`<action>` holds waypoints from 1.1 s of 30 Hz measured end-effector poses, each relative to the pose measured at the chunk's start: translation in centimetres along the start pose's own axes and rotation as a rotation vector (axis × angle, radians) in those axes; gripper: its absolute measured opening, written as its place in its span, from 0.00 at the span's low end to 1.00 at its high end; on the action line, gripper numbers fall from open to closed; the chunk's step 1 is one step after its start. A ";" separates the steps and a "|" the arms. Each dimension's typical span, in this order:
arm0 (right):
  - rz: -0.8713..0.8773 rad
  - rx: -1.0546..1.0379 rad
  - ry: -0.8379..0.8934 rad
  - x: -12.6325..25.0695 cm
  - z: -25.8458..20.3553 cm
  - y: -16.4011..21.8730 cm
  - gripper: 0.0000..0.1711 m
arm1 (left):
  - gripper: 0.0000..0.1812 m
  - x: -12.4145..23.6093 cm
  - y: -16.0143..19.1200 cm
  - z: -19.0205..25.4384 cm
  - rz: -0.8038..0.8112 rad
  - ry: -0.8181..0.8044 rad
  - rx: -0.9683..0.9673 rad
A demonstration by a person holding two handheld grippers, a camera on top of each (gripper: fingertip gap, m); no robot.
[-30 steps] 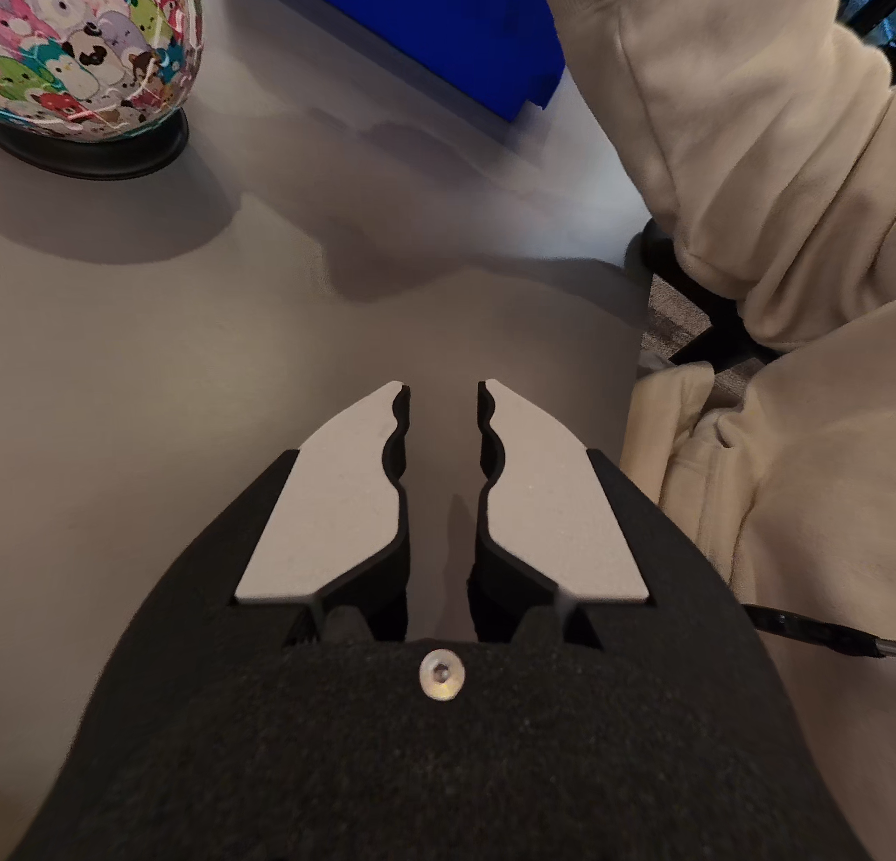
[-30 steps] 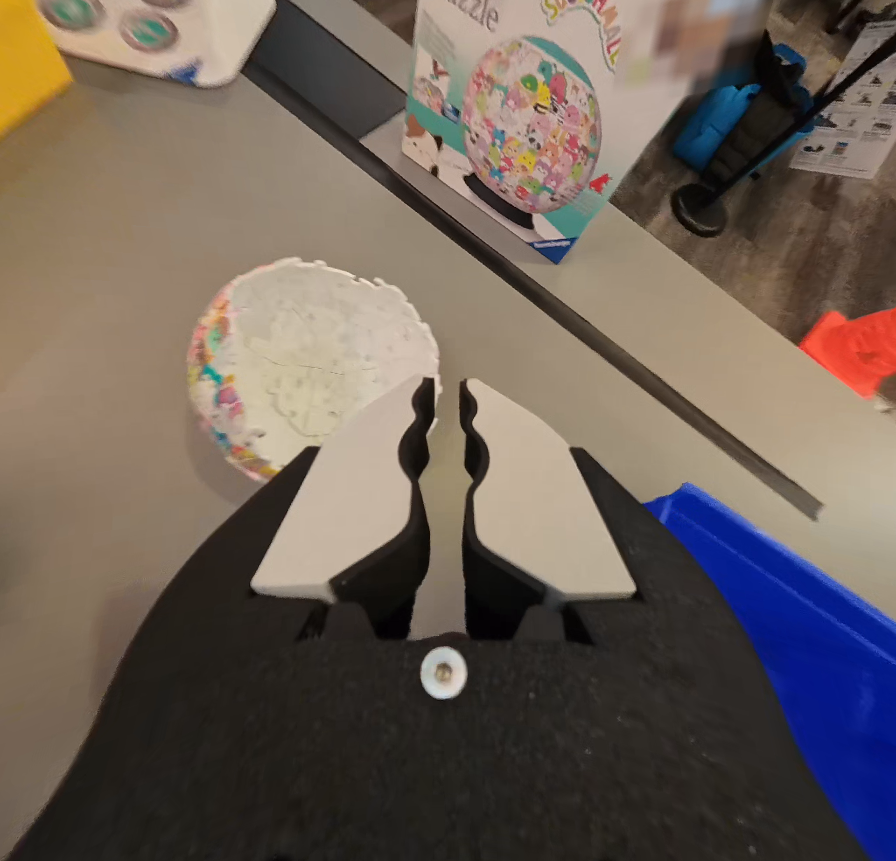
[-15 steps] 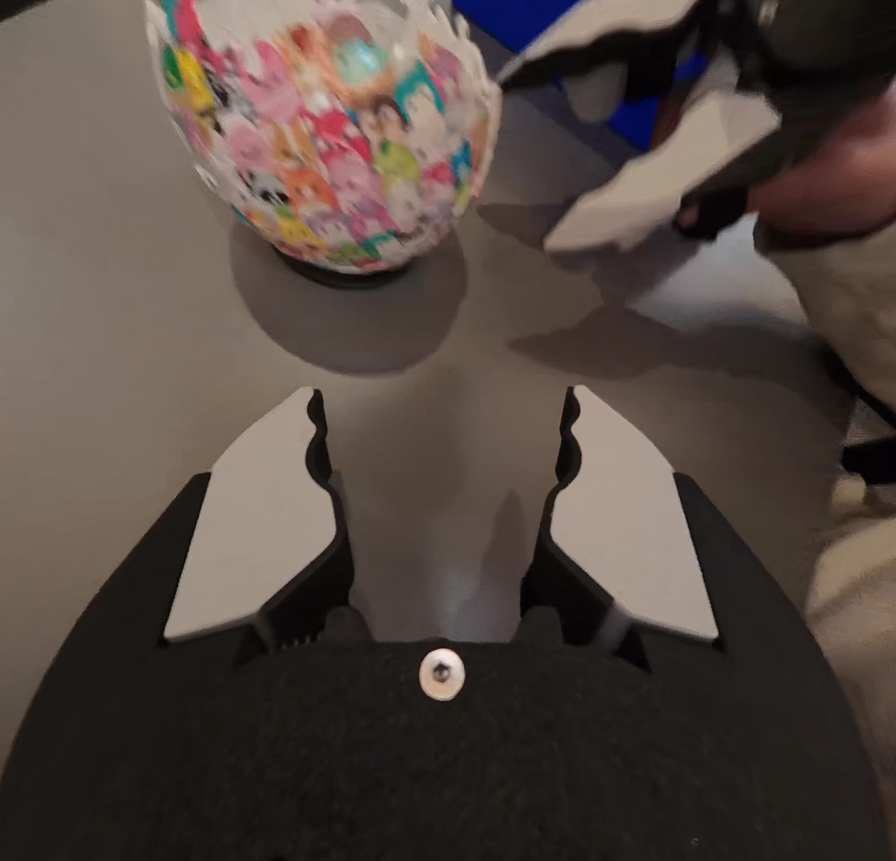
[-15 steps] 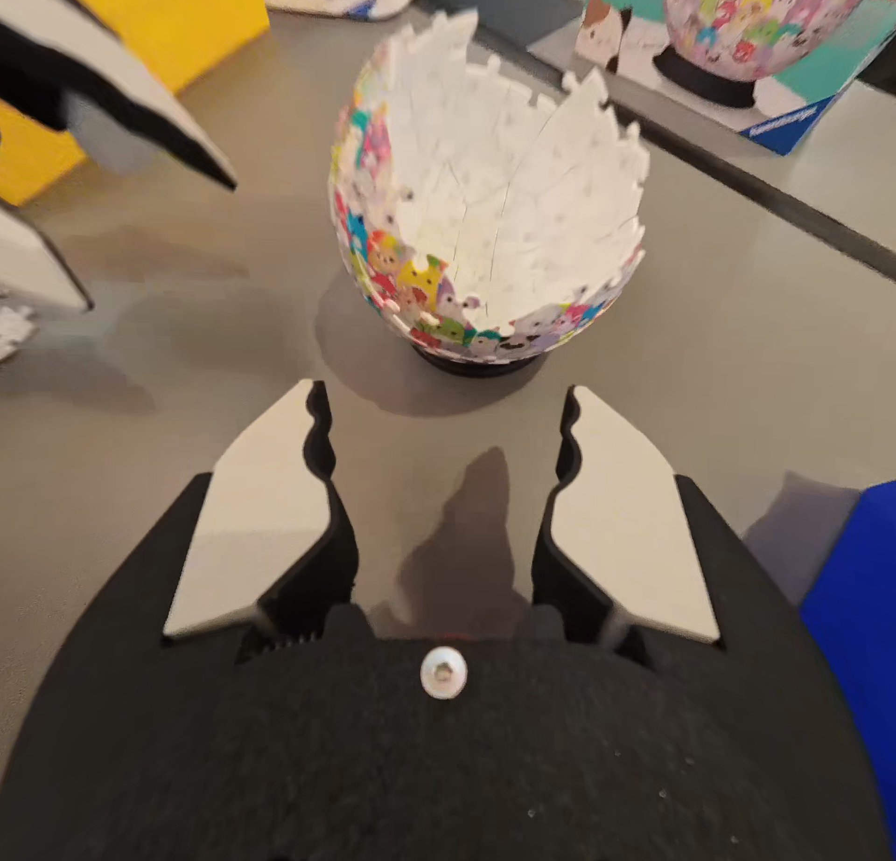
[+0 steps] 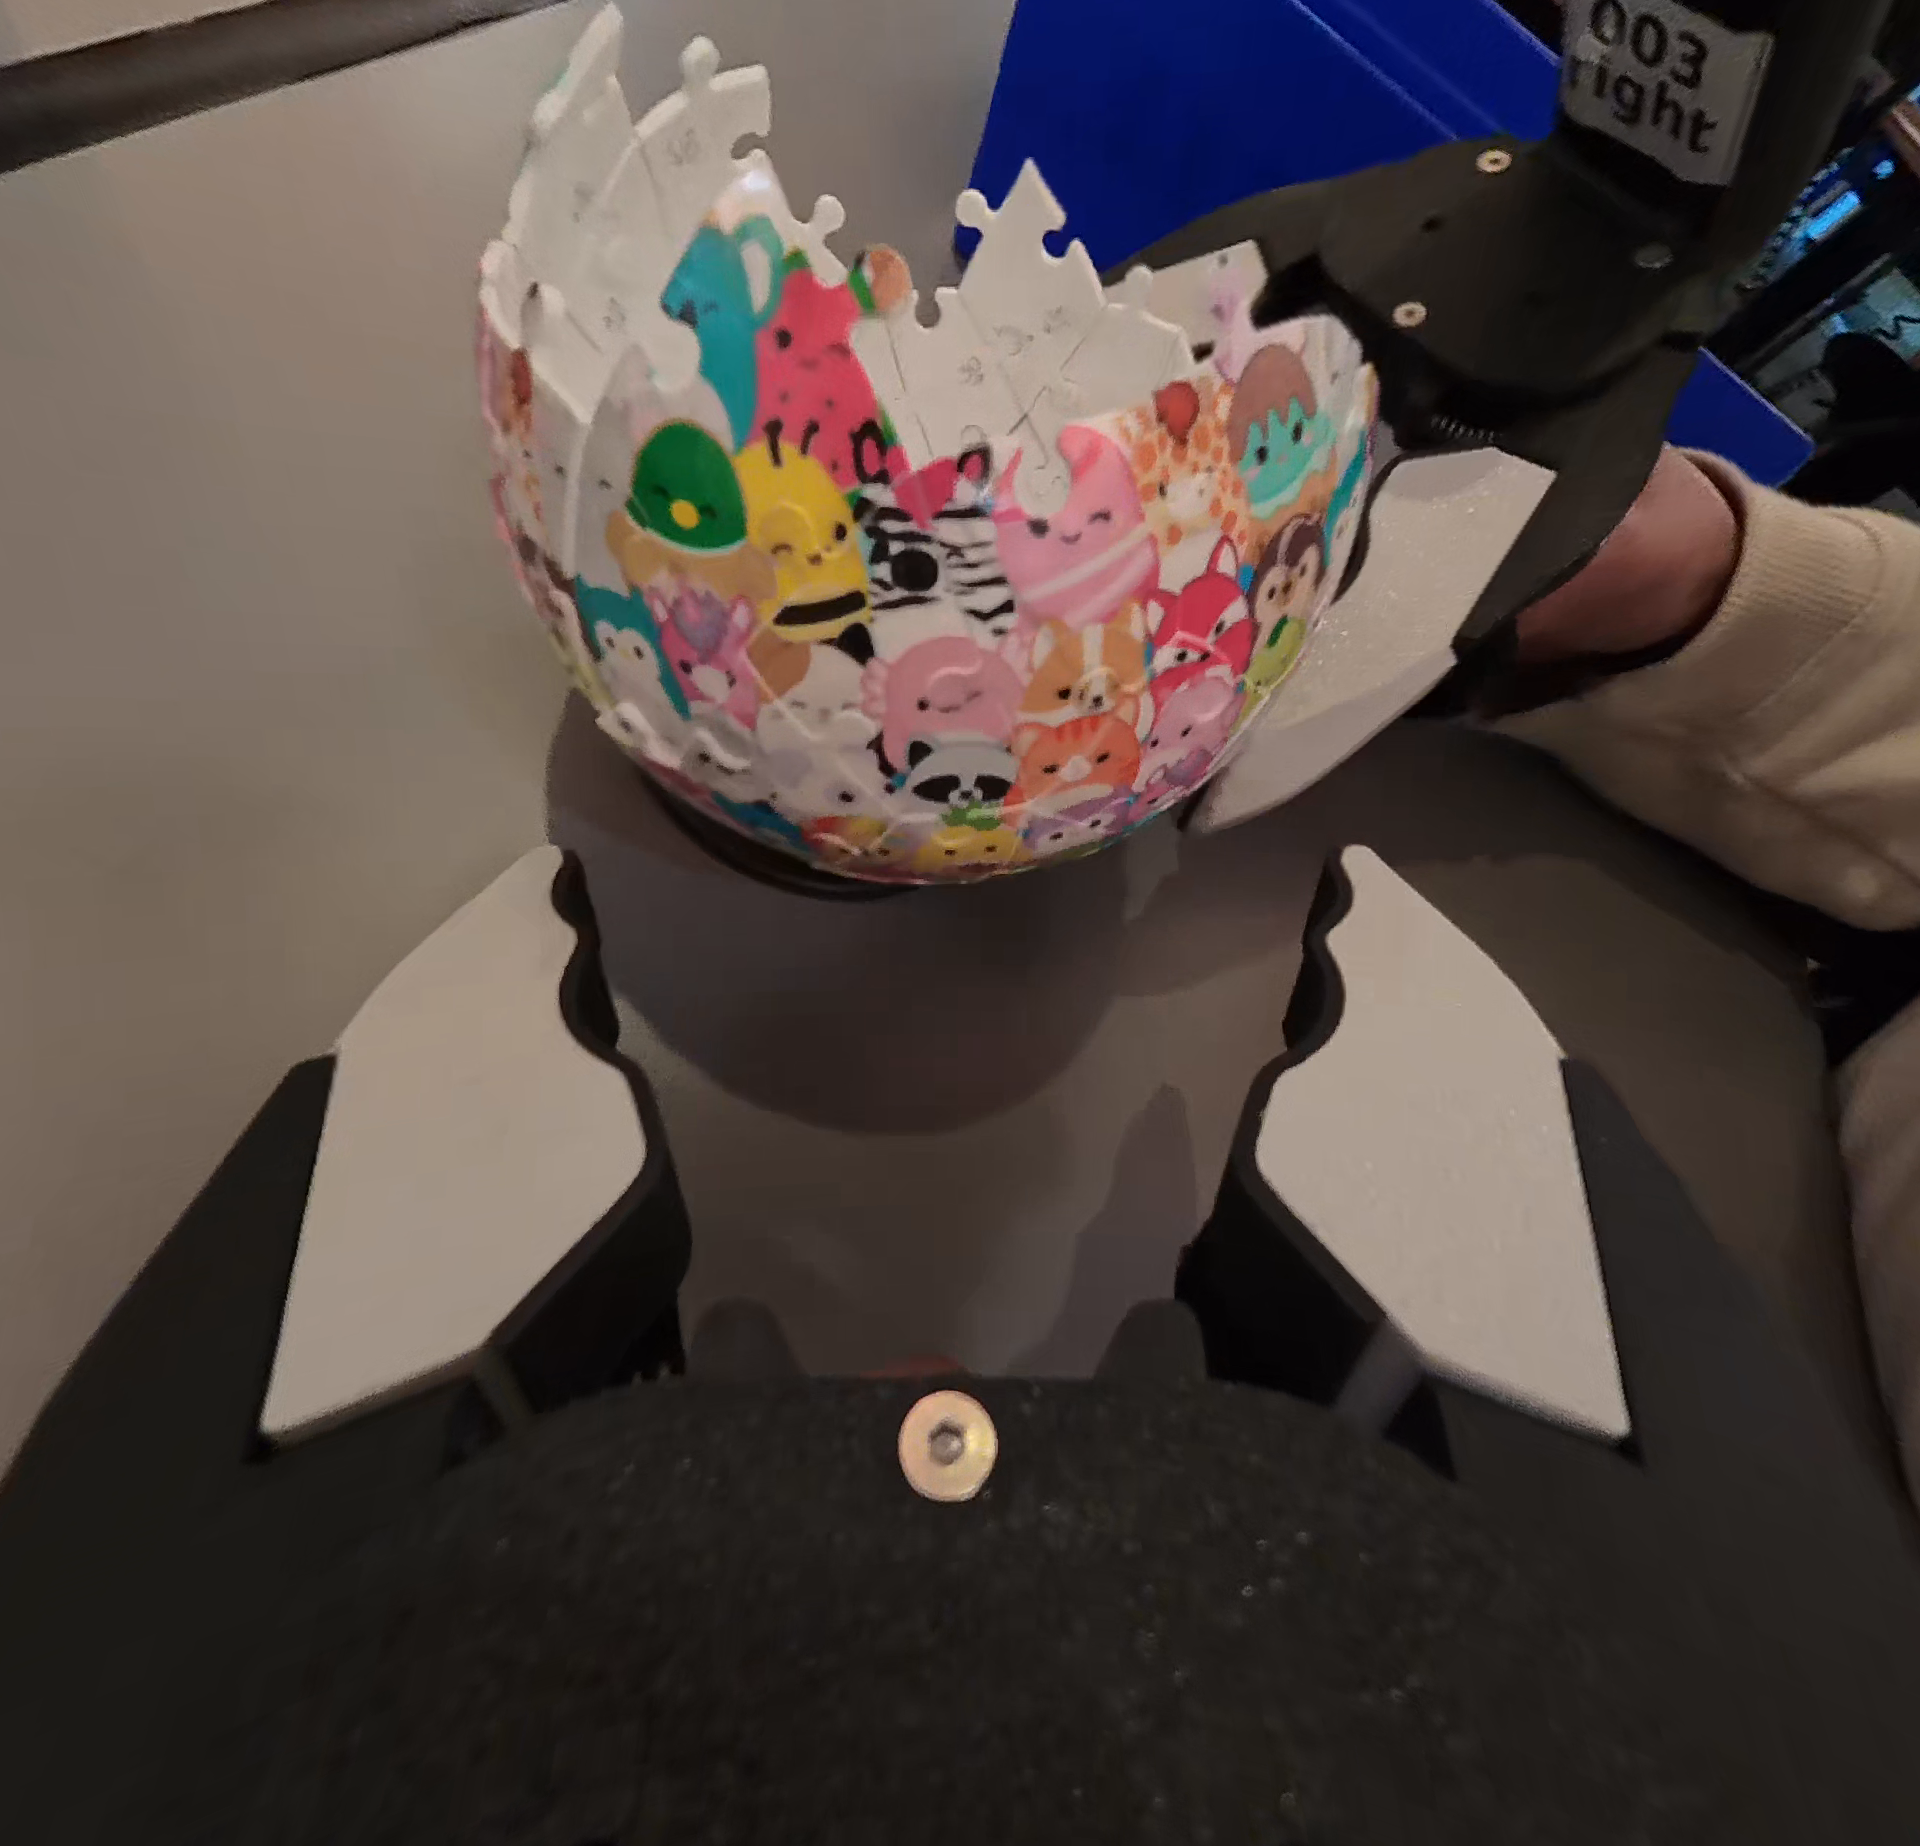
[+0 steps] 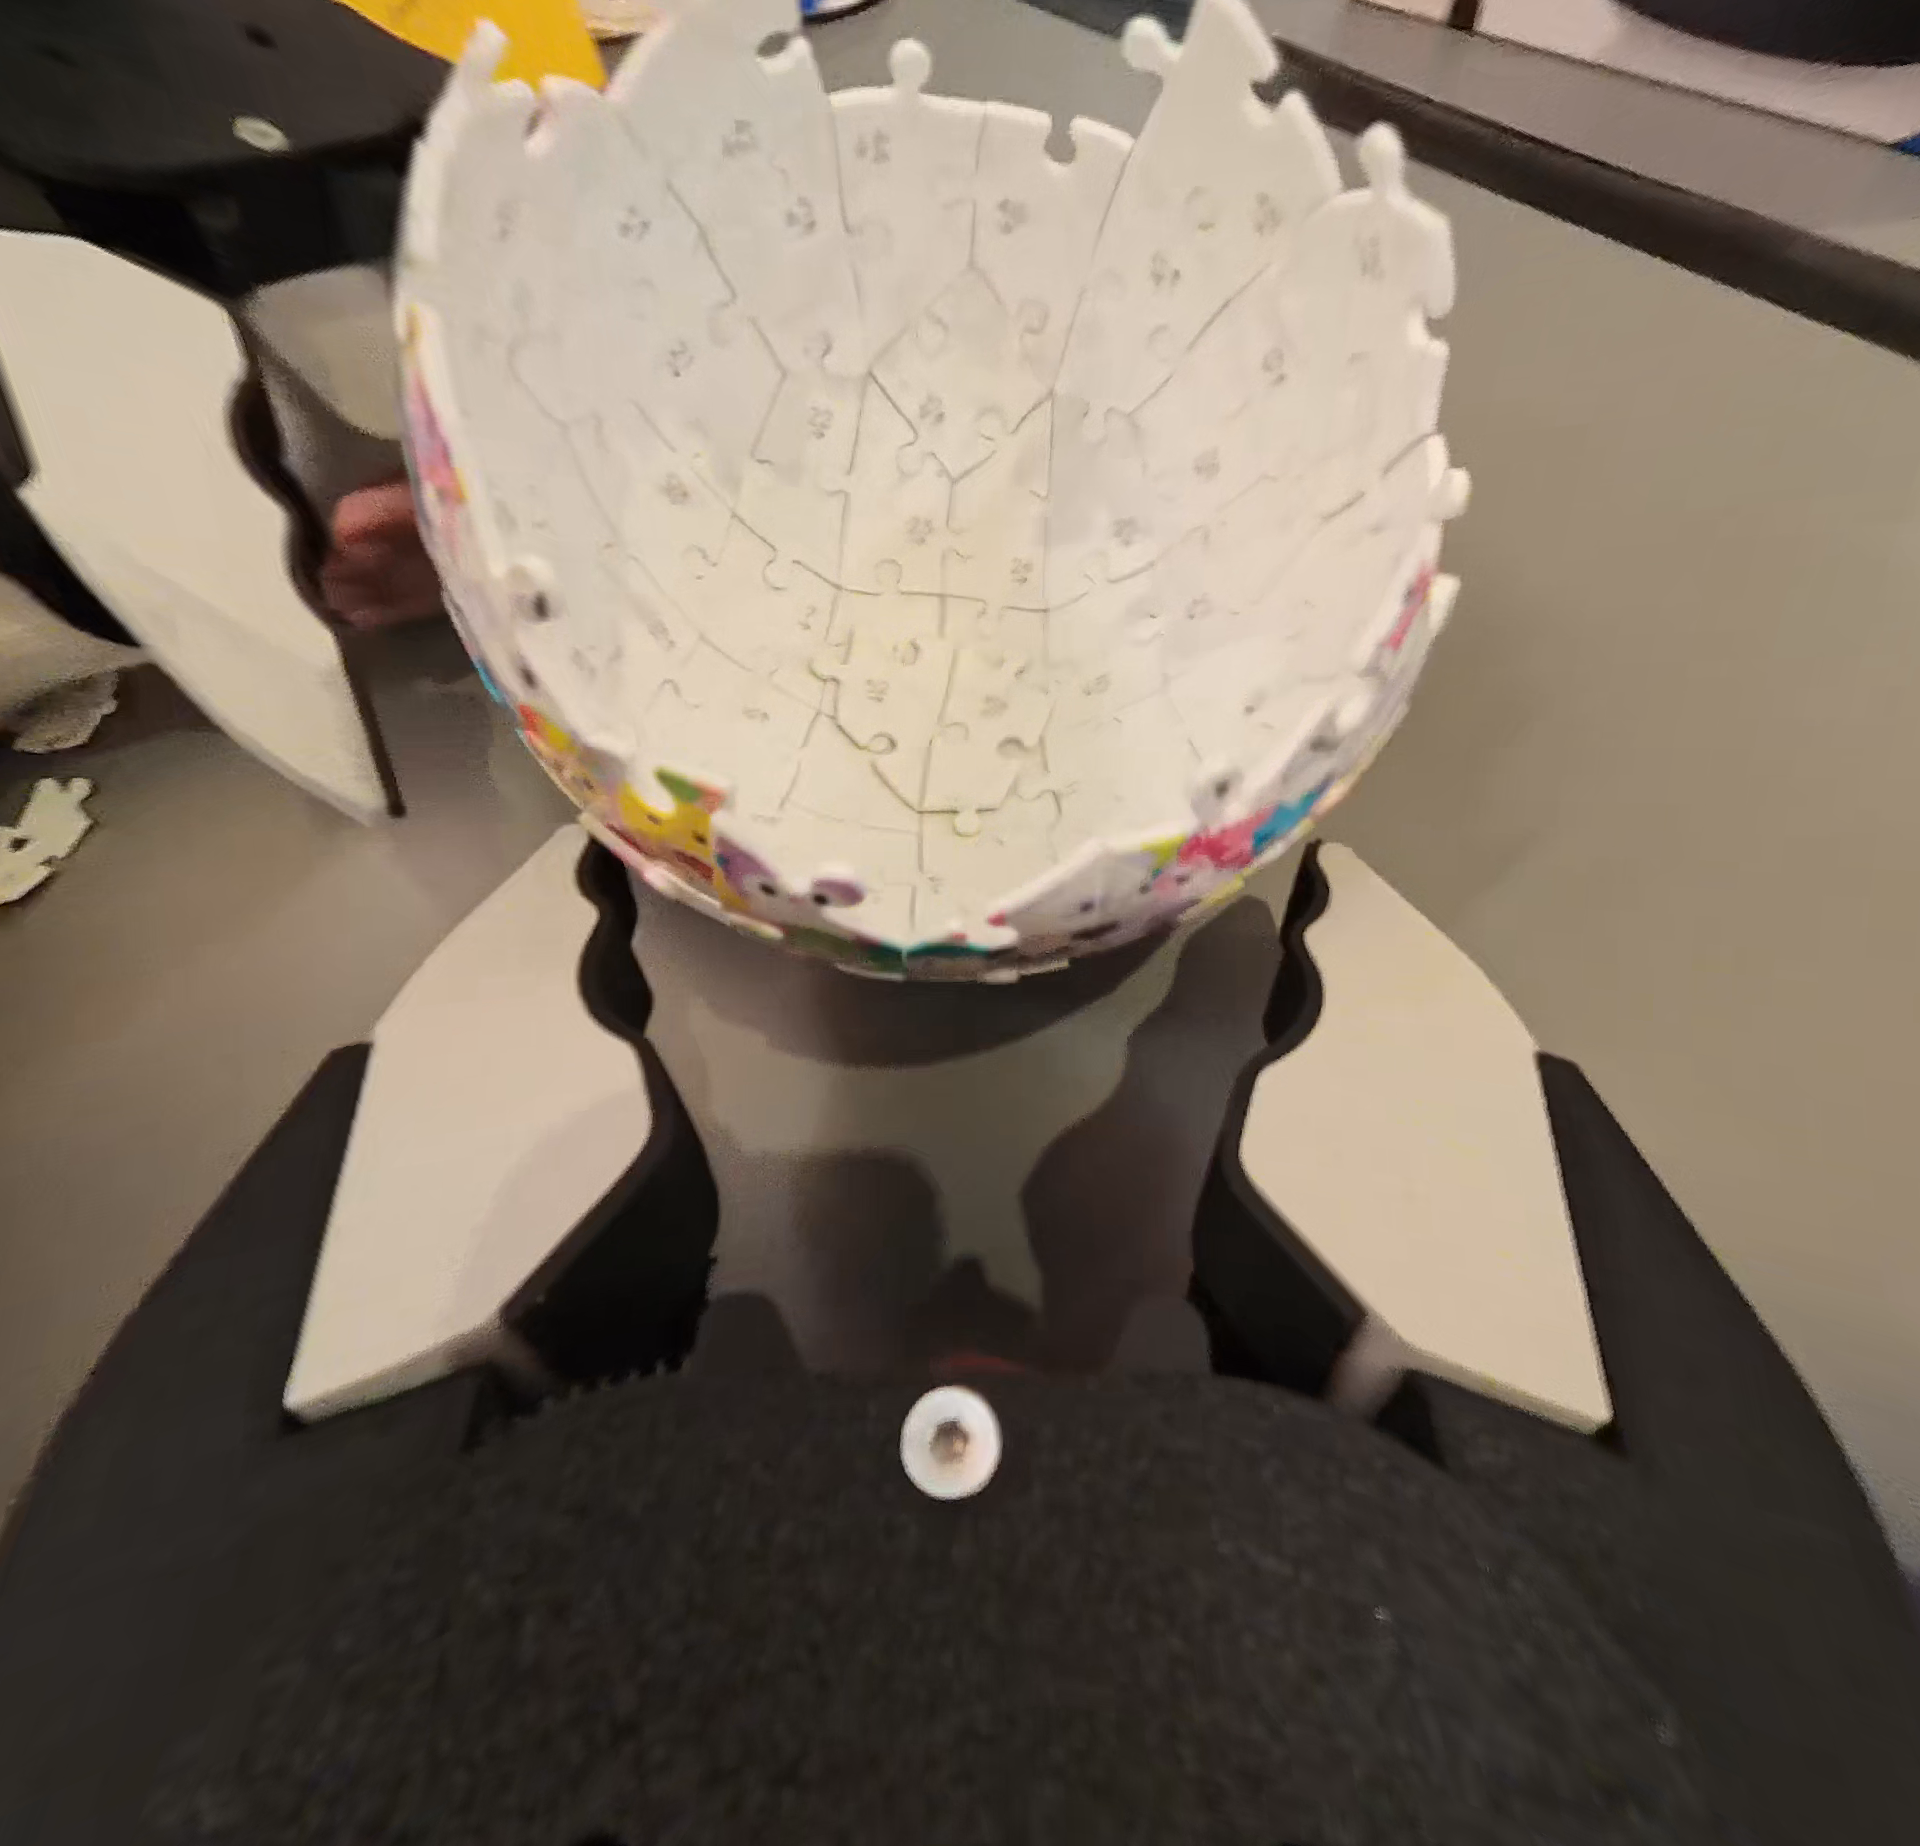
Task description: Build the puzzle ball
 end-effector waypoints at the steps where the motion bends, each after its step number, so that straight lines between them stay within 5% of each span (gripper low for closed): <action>1: 0.003 0.003 -0.026 -0.1 -0.1 -0.2 0.67 | 0.69 -0.2 -0.1 0.0 -0.003 0.011 -0.002; 14: -0.017 -0.089 -0.123 0.1 -2.1 0.3 0.67 | 0.65 0.9 -0.1 2.4 0.002 -0.011 -0.016; 33: -0.096 -0.219 -0.376 1.4 -12.0 3.9 0.67 | 0.64 6.2 7.1 11.6 -0.103 -0.076 0.076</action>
Point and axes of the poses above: each gripper's, where its closed fingertips meet, x back along the fingers, y out of its underside, z = x × y across the jaws, the point moved 5 cm from there along x, back along the fingers, and after that the axes turned 2 degrees about -x, right-handed, at the moved point
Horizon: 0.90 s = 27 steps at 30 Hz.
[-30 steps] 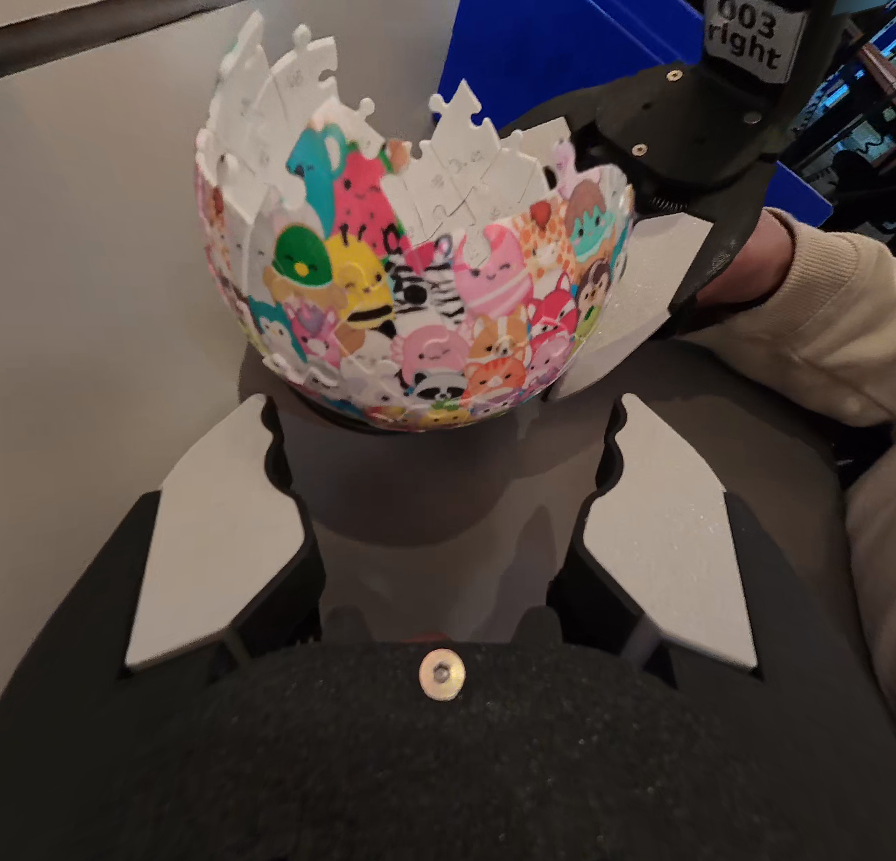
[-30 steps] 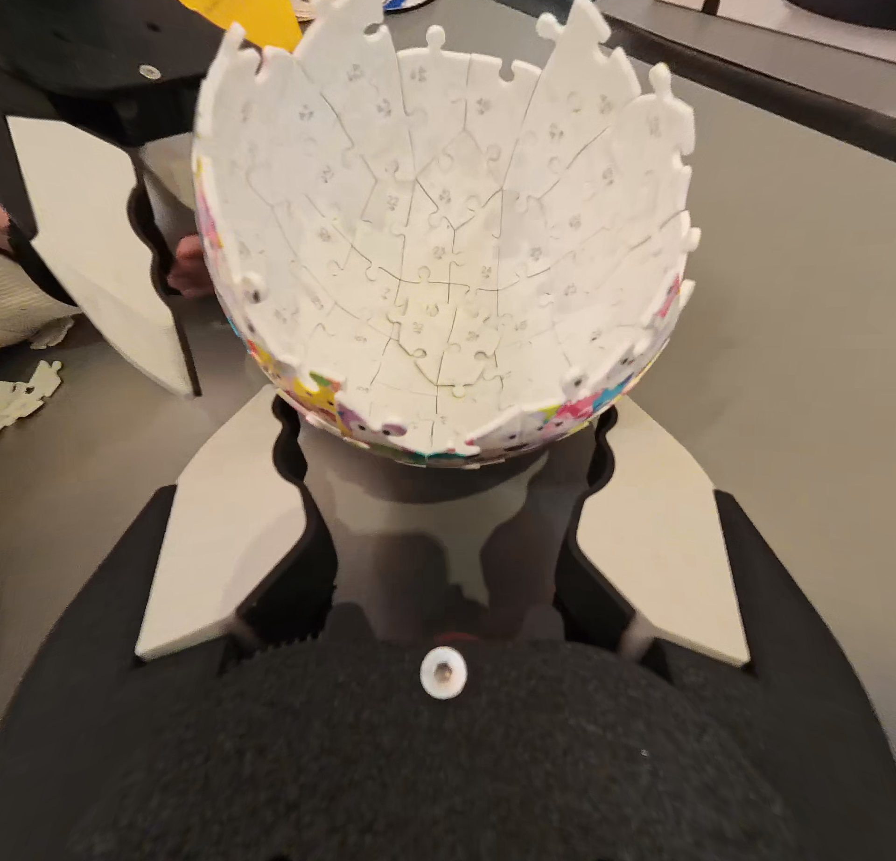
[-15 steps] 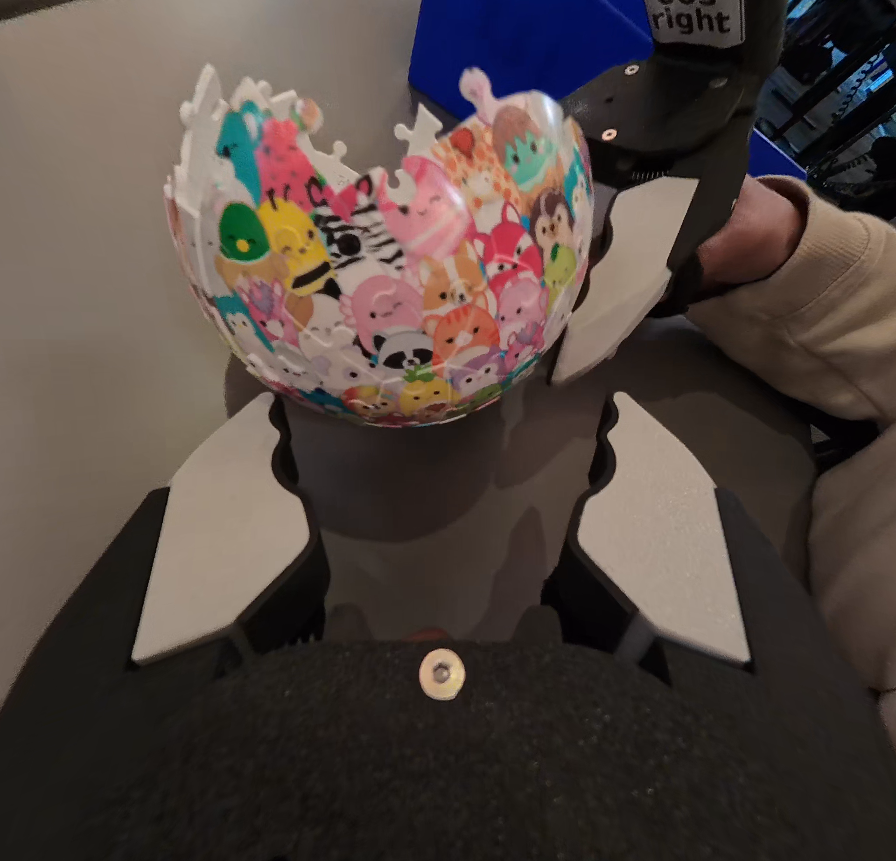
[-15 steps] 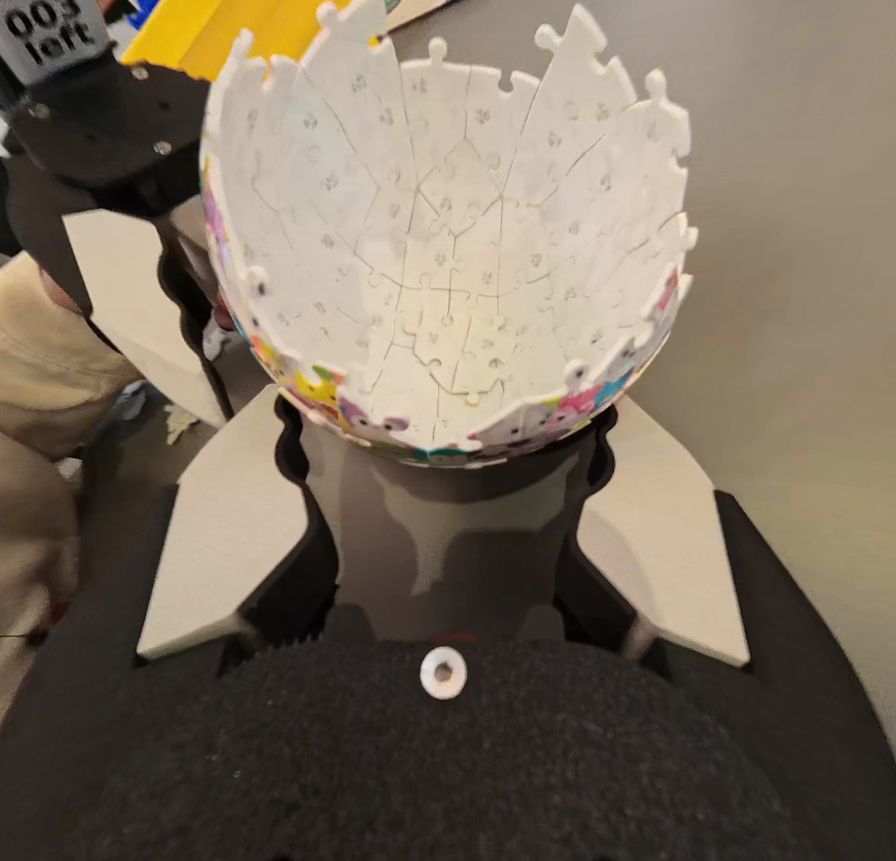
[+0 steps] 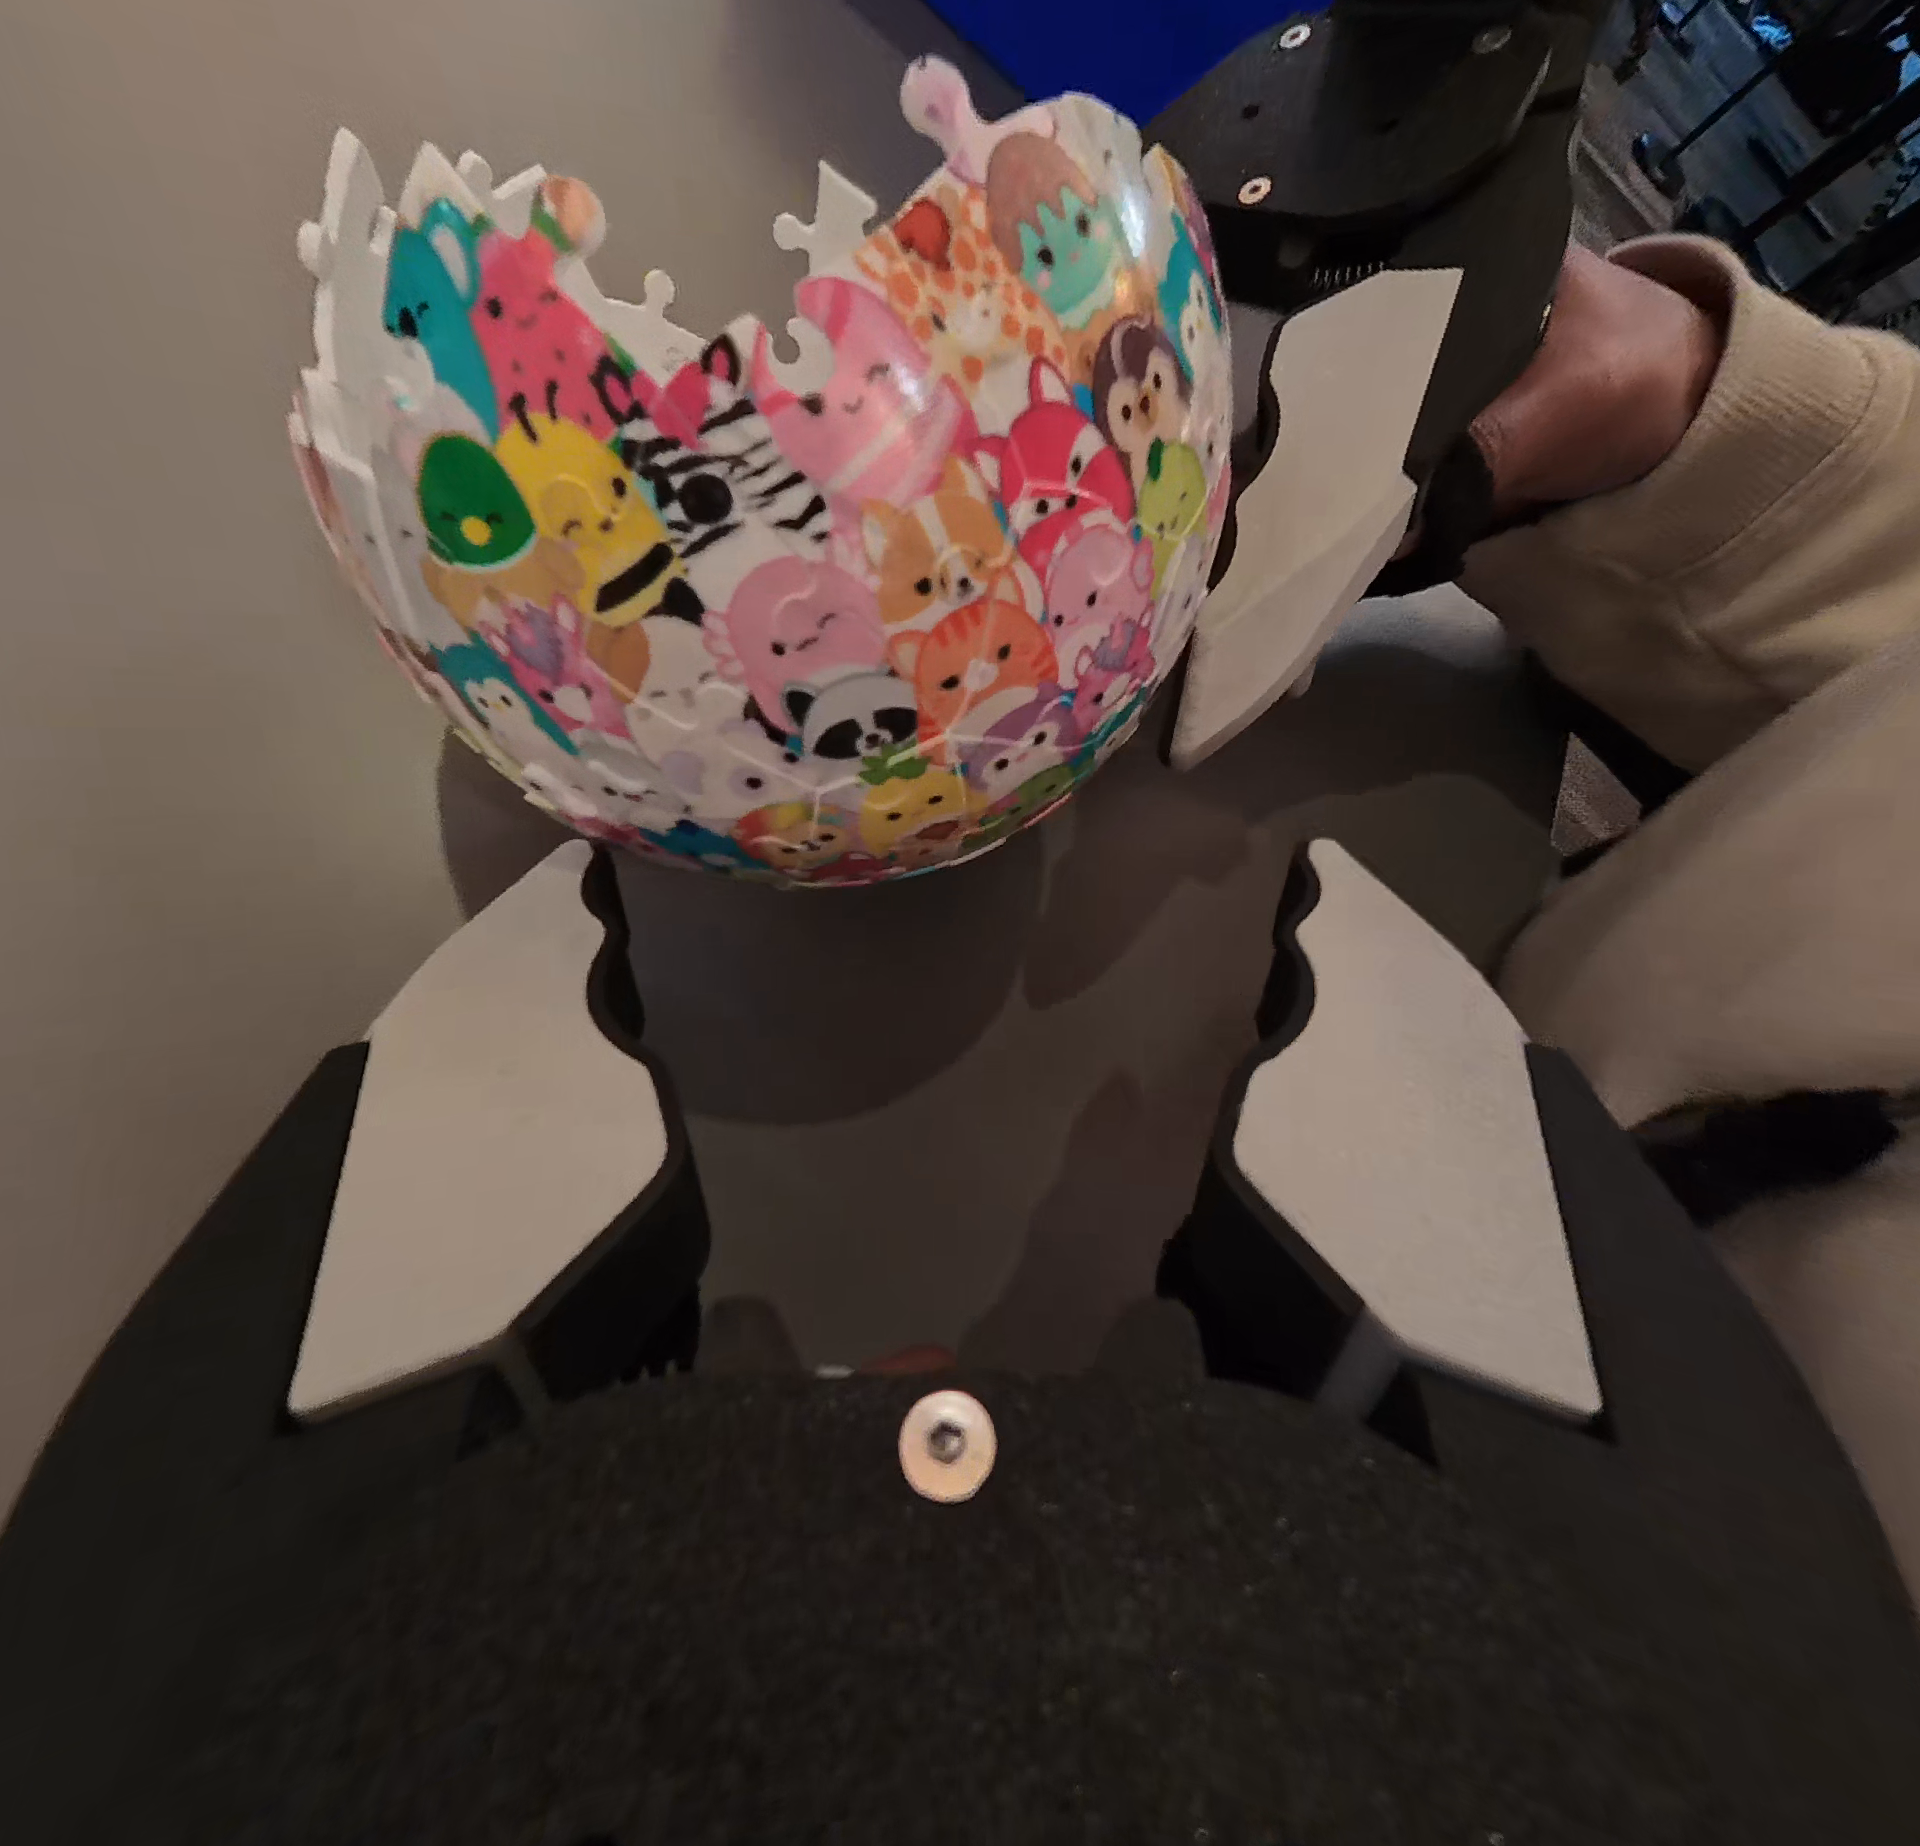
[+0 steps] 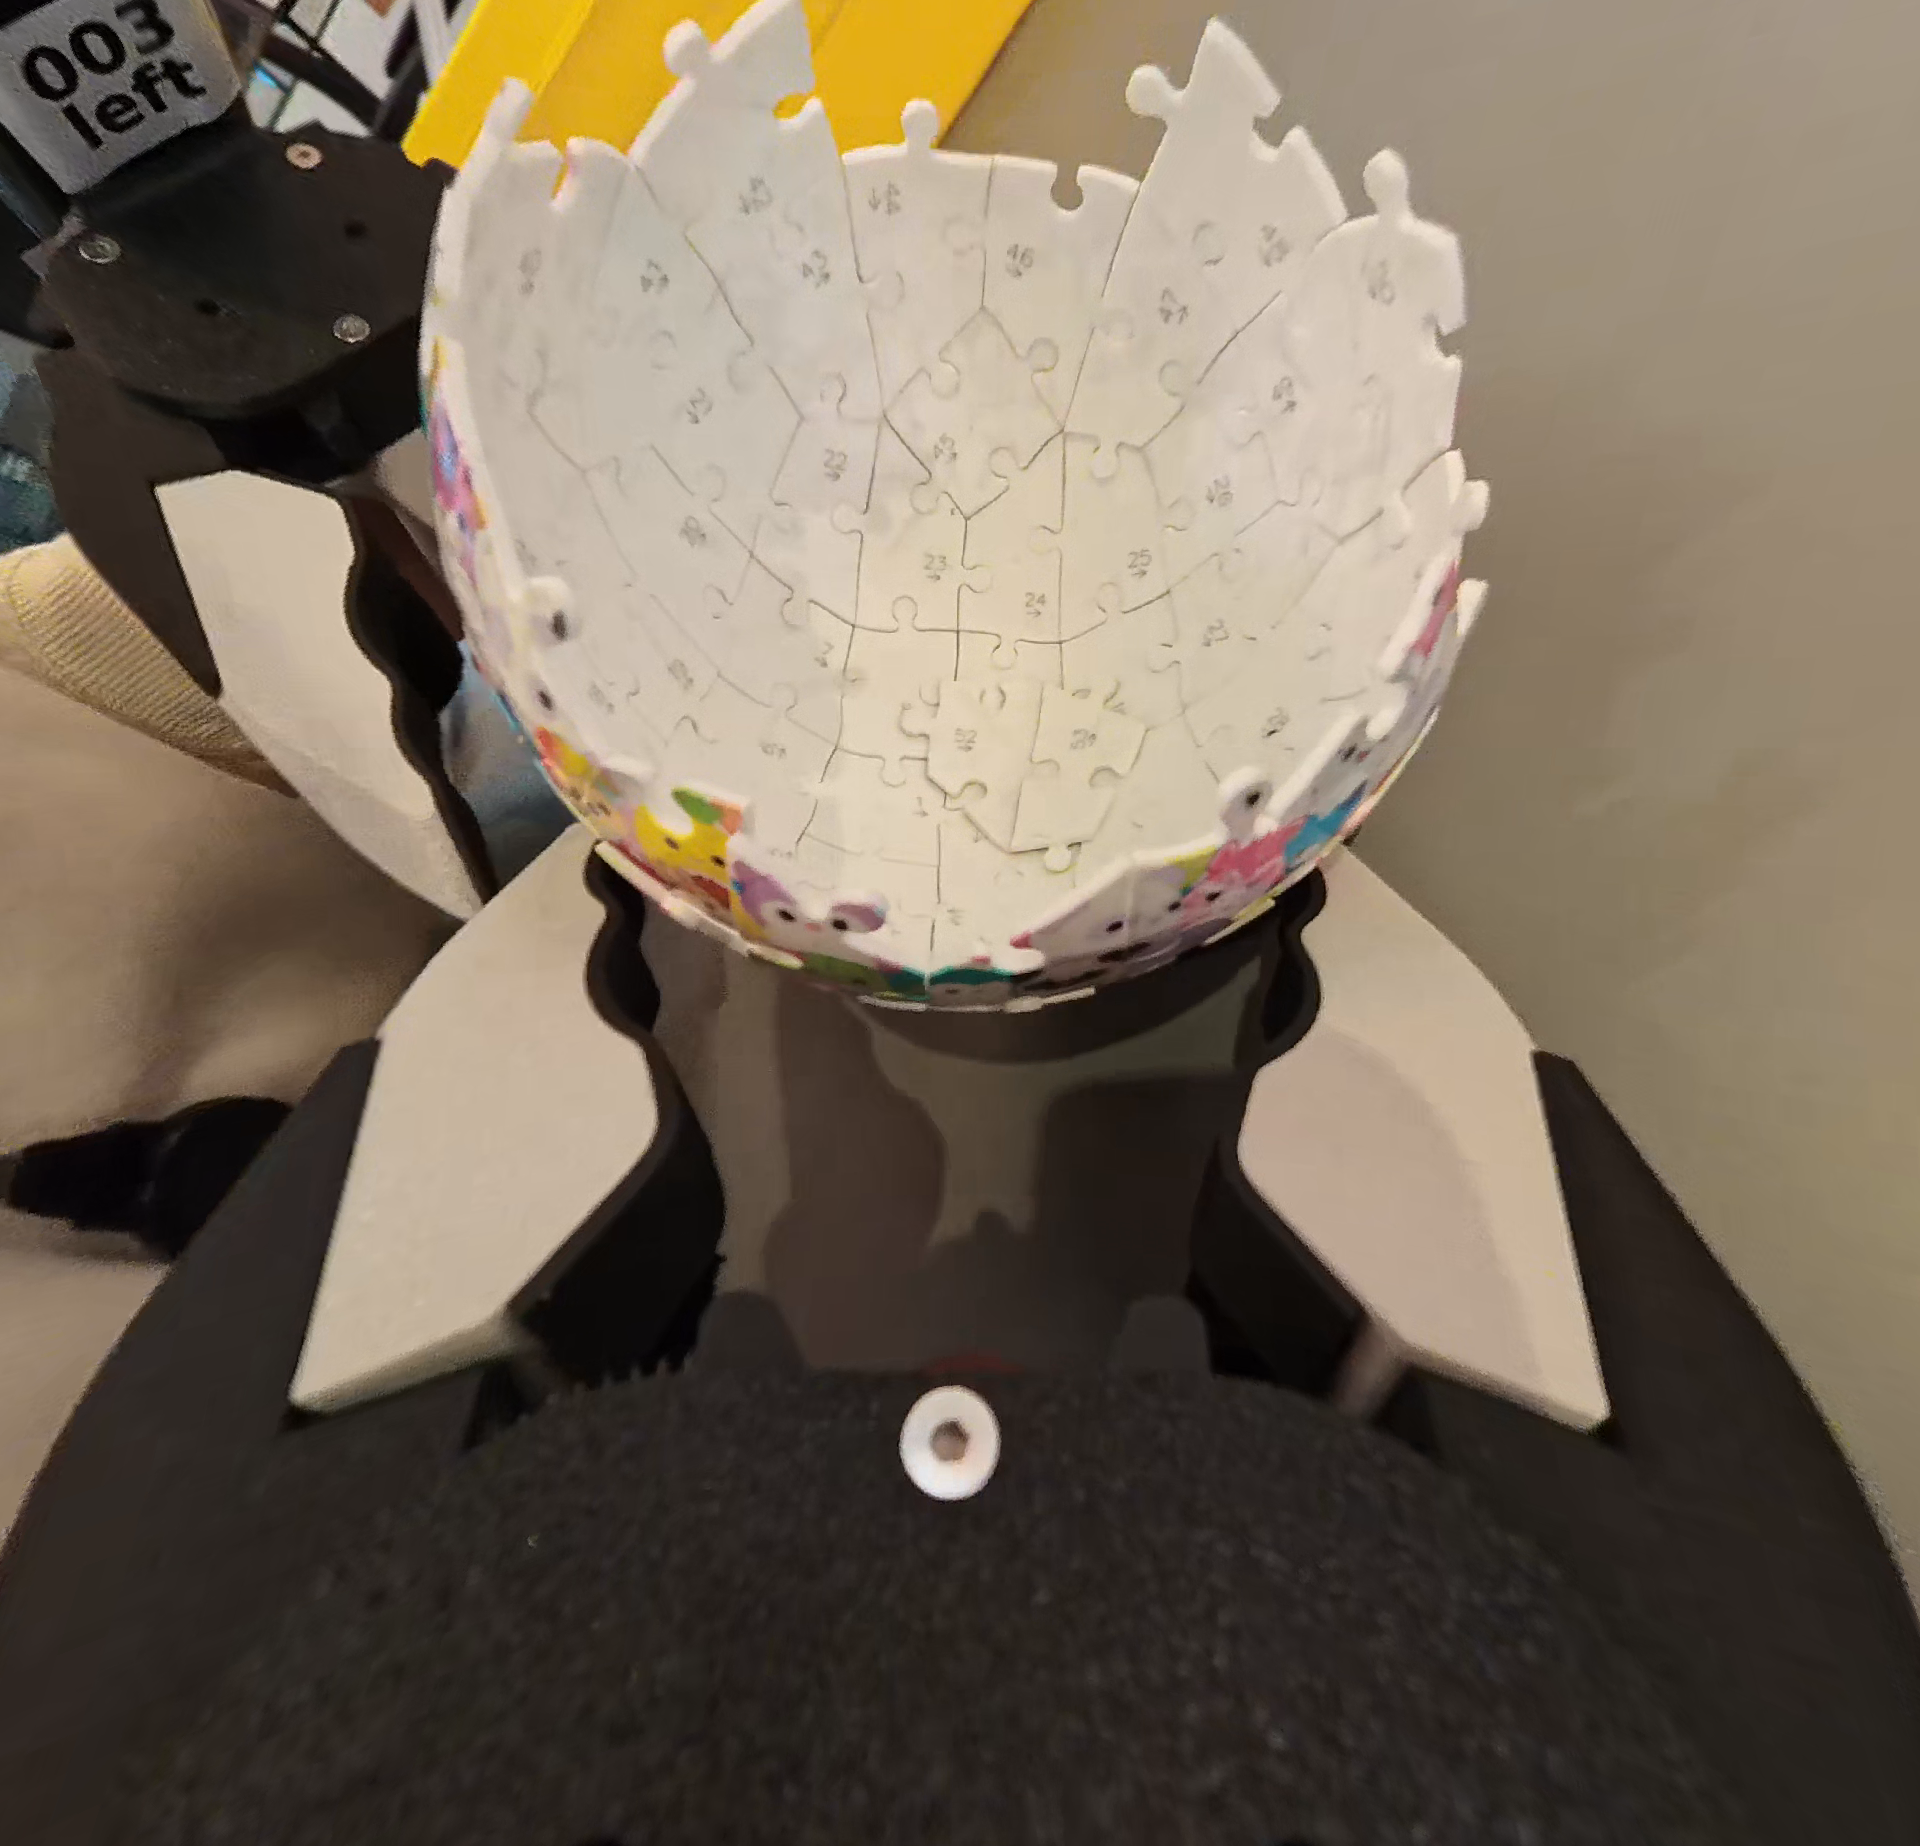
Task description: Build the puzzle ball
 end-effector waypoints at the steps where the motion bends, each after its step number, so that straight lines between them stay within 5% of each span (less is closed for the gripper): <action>1: 0.002 0.010 -0.009 0.0 -0.4 0.4 0.67 | 0.62 0.3 0.5 0.4 -0.003 -0.005 -0.002; 10: 0.033 0.309 0.129 1.1 -1.5 2.0 0.63 | 0.63 0.3 1.9 -3.0 -0.061 -0.228 -0.155; 18: 0.054 0.332 0.428 1.1 -1.8 3.0 0.62 | 0.58 -1.4 2.2 -2.6 -0.116 -0.083 -0.322; 27: 0.104 0.180 0.298 0.9 -2.9 1.6 0.62 | 0.50 0.4 0.9 -0.9 -0.022 -0.034 -0.292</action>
Point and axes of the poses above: each gripper's, where its closed fingertips meet, x back along the fingers, y out of its underside, z = x × y across the jaws, the point moved 5 cm from there along x, back along the fingers, and after that the axes turned 2 degrees about -x, right-handed, at the moved point
